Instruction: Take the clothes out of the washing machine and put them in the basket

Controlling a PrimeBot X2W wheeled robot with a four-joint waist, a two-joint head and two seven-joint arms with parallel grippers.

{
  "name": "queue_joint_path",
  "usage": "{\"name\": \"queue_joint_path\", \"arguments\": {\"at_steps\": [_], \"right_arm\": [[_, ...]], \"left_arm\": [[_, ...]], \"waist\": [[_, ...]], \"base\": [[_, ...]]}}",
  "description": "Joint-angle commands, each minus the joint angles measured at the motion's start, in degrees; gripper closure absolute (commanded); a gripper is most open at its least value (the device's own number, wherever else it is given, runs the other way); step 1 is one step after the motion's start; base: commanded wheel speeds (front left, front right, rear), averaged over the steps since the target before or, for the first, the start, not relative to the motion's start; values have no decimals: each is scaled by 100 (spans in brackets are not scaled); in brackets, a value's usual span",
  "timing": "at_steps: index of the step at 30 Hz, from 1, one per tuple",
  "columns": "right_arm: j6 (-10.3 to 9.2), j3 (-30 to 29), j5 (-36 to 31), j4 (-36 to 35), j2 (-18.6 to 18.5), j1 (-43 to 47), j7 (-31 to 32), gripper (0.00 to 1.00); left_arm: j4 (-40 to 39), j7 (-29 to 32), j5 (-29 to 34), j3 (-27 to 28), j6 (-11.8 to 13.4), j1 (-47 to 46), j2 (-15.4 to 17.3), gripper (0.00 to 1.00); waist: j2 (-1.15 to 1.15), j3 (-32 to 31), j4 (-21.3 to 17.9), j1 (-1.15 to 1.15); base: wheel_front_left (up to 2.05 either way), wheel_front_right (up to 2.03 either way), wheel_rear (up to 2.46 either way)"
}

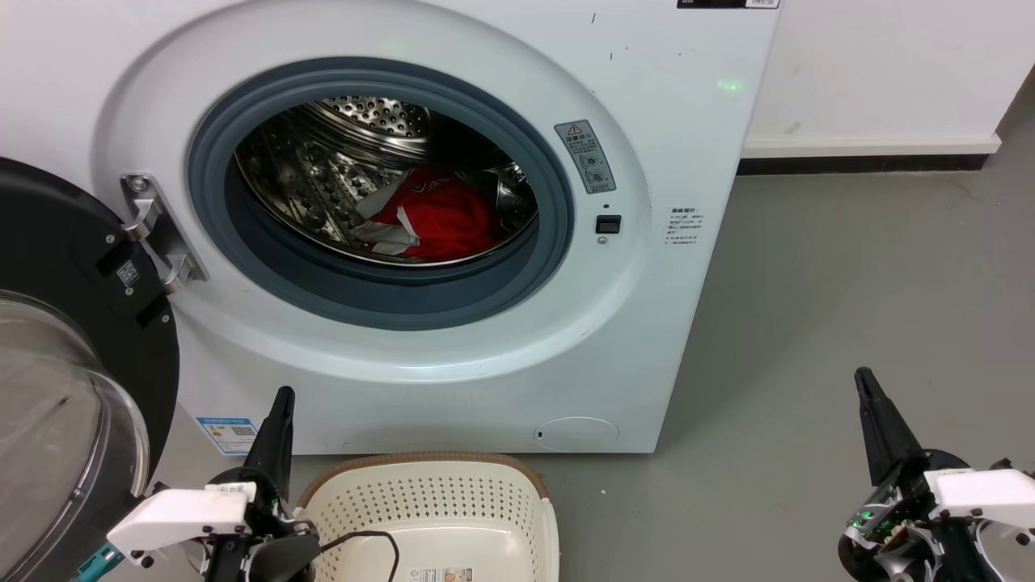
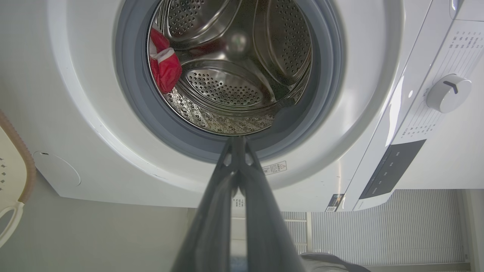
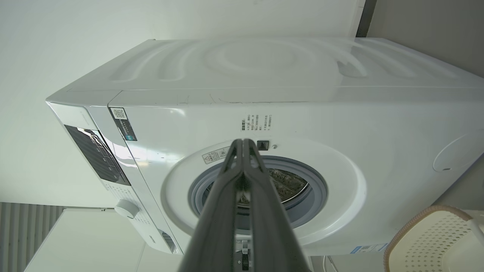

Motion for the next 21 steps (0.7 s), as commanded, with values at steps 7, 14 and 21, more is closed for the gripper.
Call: {"name": "queue_joint_path", "arguments": {"at_steps": [7,14,21], "right_arm": [[-2,5,-27,7,16,-75,-1,100],[-2,5,-27,7,16,-75,-1,100],[-2,5,-27,7,16,-75,-1,100]], "left_arm": [[-6,22,3,16,-24,-36,-15,100],[-6,22,3,16,-24,-36,-15,100],[-6,22,3,16,-24,-36,-15,100]], "waist": [[0,0,0,0],[0,0,0,0],[0,0,0,0]], "base": [[0,0,0],[0,0,0],[0,0,0]]}}
